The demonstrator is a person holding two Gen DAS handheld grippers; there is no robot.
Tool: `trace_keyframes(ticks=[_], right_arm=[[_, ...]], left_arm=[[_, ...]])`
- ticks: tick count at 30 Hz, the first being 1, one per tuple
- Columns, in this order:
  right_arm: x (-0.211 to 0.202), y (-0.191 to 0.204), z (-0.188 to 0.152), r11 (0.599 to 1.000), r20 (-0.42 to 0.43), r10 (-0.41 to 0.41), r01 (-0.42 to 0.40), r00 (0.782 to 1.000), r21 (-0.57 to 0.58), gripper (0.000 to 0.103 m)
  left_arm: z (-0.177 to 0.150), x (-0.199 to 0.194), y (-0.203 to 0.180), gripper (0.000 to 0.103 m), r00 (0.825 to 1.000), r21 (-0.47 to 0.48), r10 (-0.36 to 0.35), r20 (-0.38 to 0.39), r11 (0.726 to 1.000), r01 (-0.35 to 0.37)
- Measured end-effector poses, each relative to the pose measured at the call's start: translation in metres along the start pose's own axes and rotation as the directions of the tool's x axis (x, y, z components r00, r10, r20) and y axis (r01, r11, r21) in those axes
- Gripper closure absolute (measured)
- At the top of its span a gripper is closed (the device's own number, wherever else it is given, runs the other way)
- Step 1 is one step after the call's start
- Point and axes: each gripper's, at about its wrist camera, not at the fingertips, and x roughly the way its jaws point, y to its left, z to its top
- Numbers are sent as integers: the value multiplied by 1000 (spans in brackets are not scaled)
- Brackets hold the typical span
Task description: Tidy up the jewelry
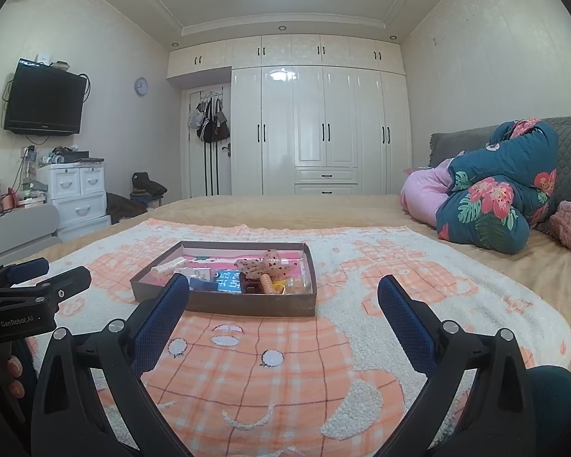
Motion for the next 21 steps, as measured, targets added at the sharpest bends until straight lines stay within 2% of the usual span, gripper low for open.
trace_keyframes(ticks=[21], right_arm=[[1,-2,-1,1000,-4,2,-2,1000,5,6]], left_arm=[[0,0,0,11,1000,0,-1,0,1000,1]])
